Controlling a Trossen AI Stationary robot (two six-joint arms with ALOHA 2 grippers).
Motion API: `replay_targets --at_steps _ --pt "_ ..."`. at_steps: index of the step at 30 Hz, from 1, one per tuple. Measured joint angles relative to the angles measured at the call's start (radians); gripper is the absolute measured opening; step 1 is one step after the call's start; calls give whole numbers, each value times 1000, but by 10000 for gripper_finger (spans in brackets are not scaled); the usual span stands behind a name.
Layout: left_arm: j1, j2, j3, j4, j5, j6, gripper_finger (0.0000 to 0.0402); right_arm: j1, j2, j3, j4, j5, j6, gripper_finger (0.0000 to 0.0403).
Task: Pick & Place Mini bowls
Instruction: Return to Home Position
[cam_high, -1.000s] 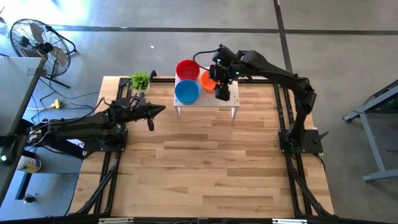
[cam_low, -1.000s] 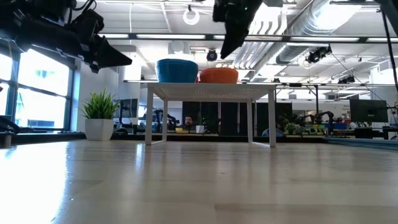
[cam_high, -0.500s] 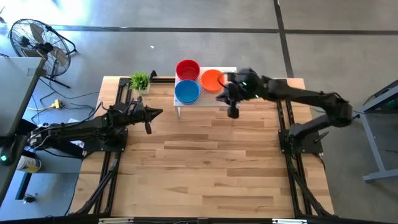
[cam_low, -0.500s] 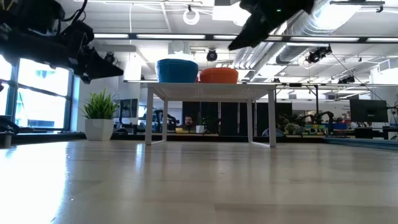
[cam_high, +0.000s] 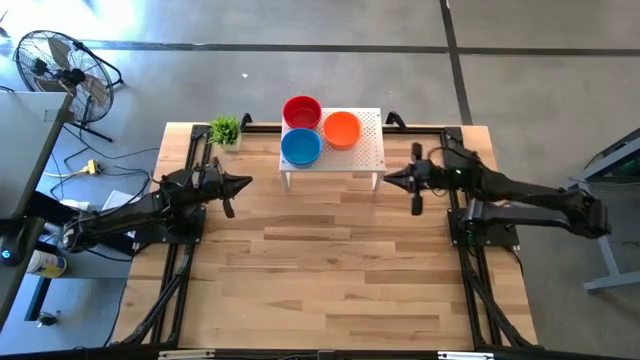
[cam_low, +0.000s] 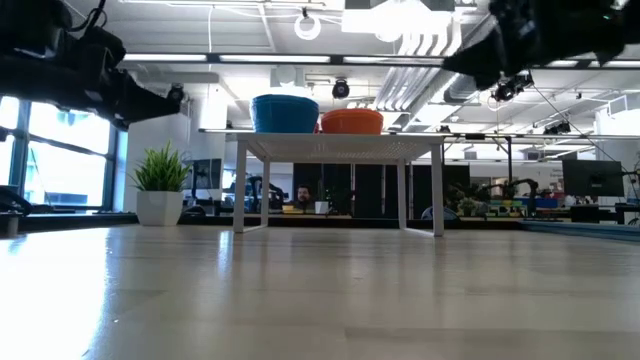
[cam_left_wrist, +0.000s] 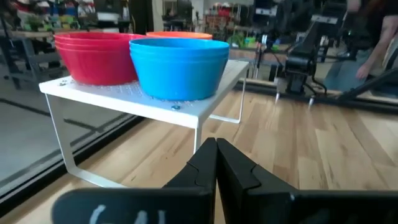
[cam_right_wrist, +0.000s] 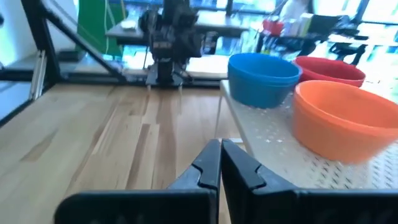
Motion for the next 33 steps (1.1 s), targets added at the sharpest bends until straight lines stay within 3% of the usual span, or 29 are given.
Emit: replay_targets --at_steps 4,13,19,22,33 --pt "0 -107 -57 -4 -3 -15 0 -12 -147 -102 22 16 30 1" --pt "0 -103 -55 -8 -27 -3 0 -42 -426 -280 31 114 45 0" --pt "0 -102 -57 -8 -26 -14 0 -67 -615 -429 100 112 92 0" --pt "0 -102 -58 -9 -22 -27 0 -87 -701 -443 13 111 108 0" --pt "0 -94 -59 -7 -36 -61 0 -177 -702 -443 -34 129 100 0"
